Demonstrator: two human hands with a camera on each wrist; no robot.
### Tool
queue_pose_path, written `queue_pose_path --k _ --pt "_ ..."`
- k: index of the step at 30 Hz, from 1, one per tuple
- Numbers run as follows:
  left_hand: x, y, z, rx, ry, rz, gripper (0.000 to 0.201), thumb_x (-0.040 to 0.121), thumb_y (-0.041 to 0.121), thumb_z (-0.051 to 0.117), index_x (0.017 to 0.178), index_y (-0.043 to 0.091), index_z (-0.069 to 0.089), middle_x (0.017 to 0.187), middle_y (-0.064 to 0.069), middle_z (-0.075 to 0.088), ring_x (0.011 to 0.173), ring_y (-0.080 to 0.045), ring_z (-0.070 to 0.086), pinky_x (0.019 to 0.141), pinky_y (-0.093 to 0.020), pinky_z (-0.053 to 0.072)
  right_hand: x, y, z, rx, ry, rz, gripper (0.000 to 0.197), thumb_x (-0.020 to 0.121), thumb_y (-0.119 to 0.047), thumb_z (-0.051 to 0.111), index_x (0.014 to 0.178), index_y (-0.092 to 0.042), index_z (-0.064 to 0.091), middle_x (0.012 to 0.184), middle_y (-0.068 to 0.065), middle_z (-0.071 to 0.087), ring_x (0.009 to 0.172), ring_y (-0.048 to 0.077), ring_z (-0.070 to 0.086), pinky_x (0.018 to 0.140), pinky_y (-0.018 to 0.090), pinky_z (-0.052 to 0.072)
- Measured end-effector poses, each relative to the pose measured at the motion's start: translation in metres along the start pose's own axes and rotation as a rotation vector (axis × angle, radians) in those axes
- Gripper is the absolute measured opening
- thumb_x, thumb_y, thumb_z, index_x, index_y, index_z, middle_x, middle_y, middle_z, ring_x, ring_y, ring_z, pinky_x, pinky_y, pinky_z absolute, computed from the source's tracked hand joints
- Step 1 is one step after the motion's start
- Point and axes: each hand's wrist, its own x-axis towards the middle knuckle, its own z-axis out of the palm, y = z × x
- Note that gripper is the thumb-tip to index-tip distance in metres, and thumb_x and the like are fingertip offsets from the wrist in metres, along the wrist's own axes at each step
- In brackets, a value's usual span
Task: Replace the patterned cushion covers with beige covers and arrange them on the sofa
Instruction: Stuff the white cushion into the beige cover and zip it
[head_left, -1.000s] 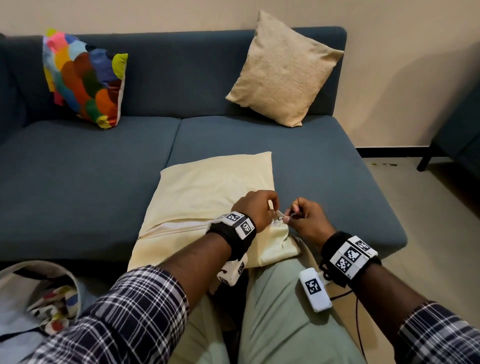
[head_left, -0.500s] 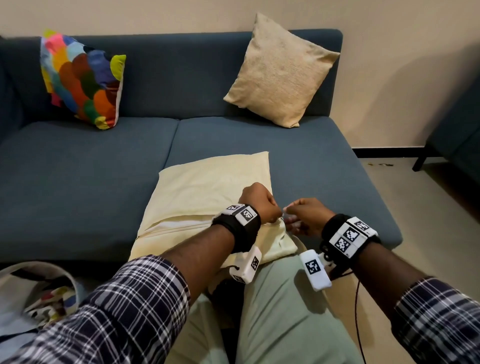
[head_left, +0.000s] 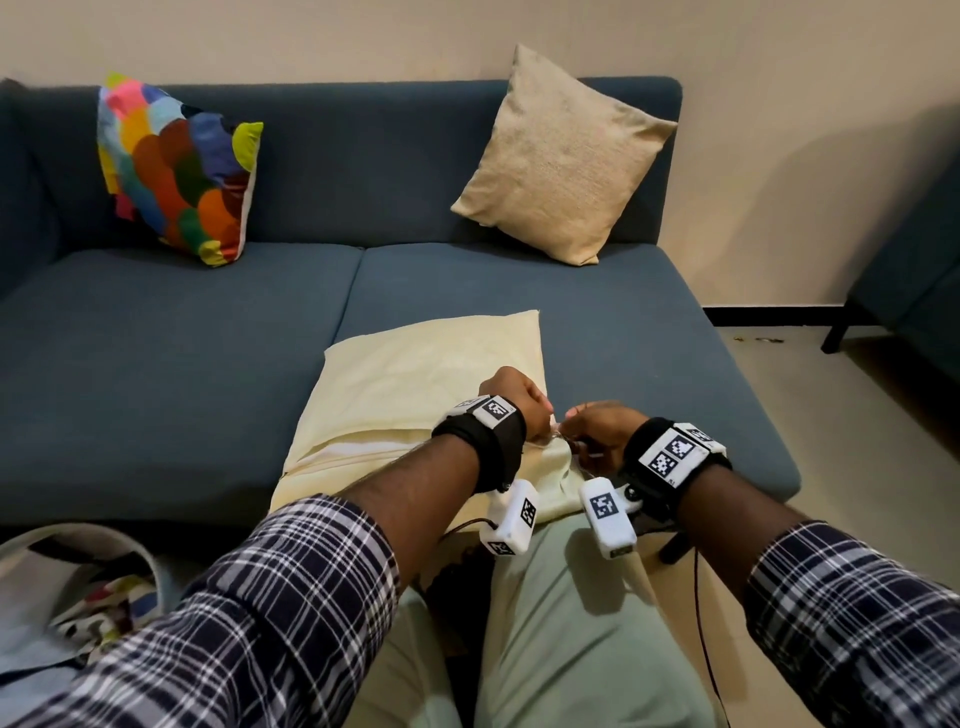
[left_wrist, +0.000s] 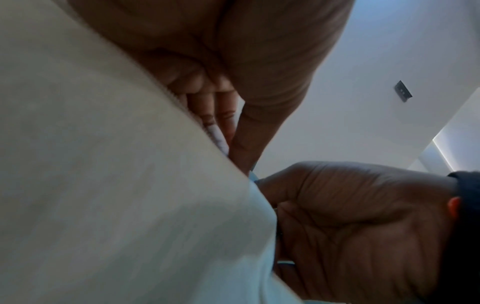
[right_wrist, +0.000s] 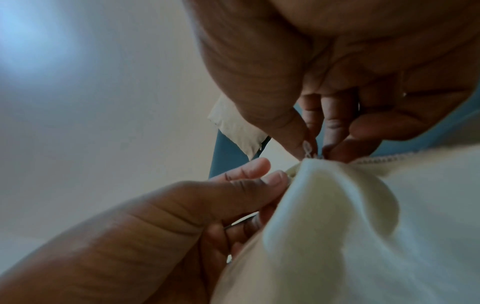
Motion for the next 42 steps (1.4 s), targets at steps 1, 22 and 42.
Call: queue_pose_path --k 1,22,42 --pt "0.001 0.0 -0.001 0.01 0.01 0.002 0.017 0.067 0.006 0.087 0.074 0.017 0.076 0.079 0.003 0.074 0.082 -0.017 0.072 0.079 -0.027 0.06 0.0 -0.001 0.0 -0.002 0.022 -0.016 0.029 0.091 0.003 0.063 0.074 -0.017 0.05 0.059 0.006 0.05 0.049 0.014 0.045 0.046 0.019 0.034" --pt "-0.007 -0.037 -0.064 0.024 0.085 0.065 0.024 0.067 0.018 0.091 0.071 0.023 0.068 0.079 0.001 0.069 0.074 -0.015 0.064 0.063 -0.021 0.044 0.0 -0.001 0.0 -0.039 0.007 -0.205 0.028 0.084 -0.01 0.08 0.08 -0.016 0.053 0.063 0.002 0.052 0.049 0.011 0.045 0.049 0.022 0.042" --pt "-0.045 -0.142 -0.167 -0.056 0.176 0.053 0.021 0.073 0.002 0.085 0.081 0.009 0.067 0.065 -0.005 0.065 0.053 -0.01 0.056 0.051 -0.014 0.044 -0.006 -0.001 -0.006 -0.25 0.207 -0.31 0.034 0.08 -0.006 0.083 0.088 -0.011 0.051 0.071 0.011 0.054 0.057 0.021 0.05 0.043 0.026 0.048"
